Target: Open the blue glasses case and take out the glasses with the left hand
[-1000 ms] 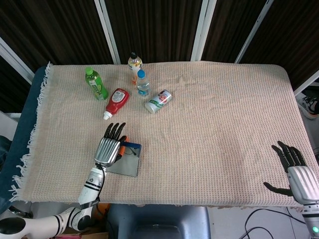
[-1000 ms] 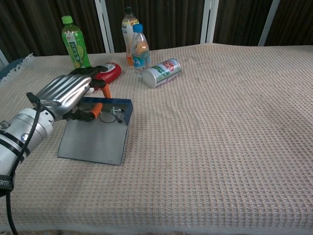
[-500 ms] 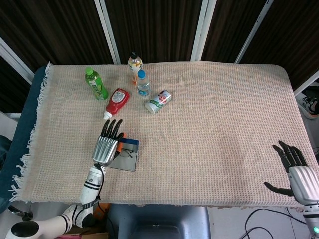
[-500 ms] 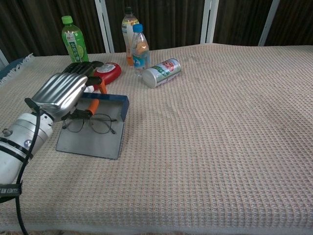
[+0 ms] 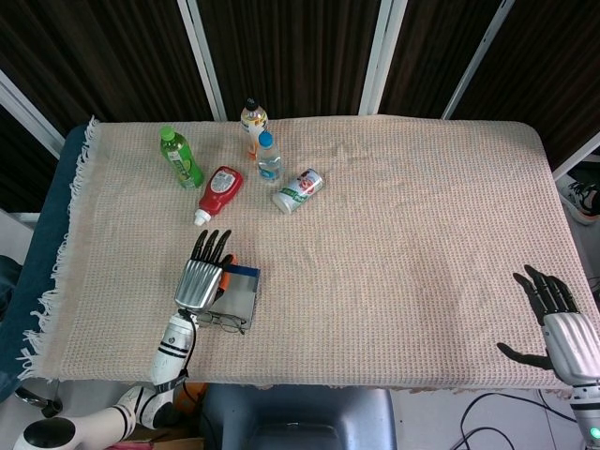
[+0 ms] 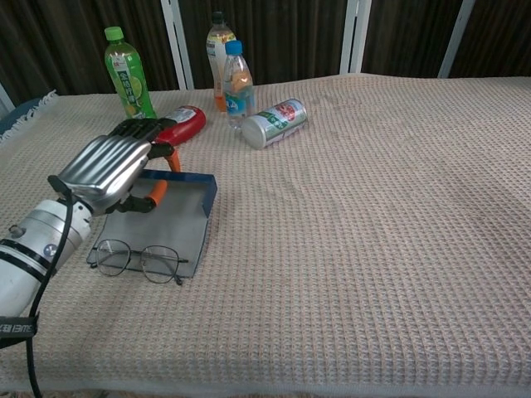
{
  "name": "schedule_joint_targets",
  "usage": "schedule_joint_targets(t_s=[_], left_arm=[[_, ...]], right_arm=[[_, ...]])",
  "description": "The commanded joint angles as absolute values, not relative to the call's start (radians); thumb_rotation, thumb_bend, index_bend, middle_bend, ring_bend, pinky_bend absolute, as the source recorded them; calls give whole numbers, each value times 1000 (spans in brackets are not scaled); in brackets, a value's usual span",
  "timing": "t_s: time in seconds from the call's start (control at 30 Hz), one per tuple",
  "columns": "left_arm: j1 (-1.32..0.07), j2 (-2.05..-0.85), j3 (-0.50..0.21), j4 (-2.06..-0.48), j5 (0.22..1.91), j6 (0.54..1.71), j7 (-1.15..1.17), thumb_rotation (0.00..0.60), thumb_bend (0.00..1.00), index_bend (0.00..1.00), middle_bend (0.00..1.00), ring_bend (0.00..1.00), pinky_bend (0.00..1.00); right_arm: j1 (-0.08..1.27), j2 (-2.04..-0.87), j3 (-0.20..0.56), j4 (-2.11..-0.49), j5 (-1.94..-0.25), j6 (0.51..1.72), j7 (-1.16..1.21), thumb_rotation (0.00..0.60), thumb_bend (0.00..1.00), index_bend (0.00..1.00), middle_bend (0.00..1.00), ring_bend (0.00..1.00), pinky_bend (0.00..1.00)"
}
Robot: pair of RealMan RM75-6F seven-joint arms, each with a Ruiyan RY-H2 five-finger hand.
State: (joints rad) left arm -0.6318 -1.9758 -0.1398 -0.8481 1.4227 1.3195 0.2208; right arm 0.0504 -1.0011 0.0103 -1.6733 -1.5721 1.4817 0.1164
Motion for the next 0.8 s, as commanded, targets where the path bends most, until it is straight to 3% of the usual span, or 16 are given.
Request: schedule_joint_targets(t_s=[0.03, 0.27, 0.57, 0.7, 0.8], left_arm=[[-651, -1979, -172, -826, 1416, 1320, 220, 600, 531, 589, 50, 0, 0], [-738, -2014, -284, -721, 1353, 1263, 208, 600, 529, 564, 51, 0, 0], [-807, -2090, -325, -556, 1283, 1130, 212, 600, 530, 492, 50, 0, 0], [-800, -2097, -316, -529, 1272, 1100, 193, 600, 509, 315, 38, 0, 0], [-793, -2092, -322, -543, 1243, 1061, 239, 600, 452, 89, 10, 0, 0]], right_arm=[[49, -1000, 11, -1674, -1572, 1484, 120, 600, 176, 0, 0, 0, 0], [47, -997, 12, -1673, -1572, 1490, 127, 600, 176, 0, 0, 0, 0], [44, -993, 18, -1669, -1566, 1497, 140, 600, 176, 0, 0, 0, 0], [45, -993, 21, -1667, -1560, 1495, 142, 600, 176, 0, 0, 0, 0], [46, -993, 19, -1668, -1561, 1491, 139, 600, 176, 0, 0, 0, 0]])
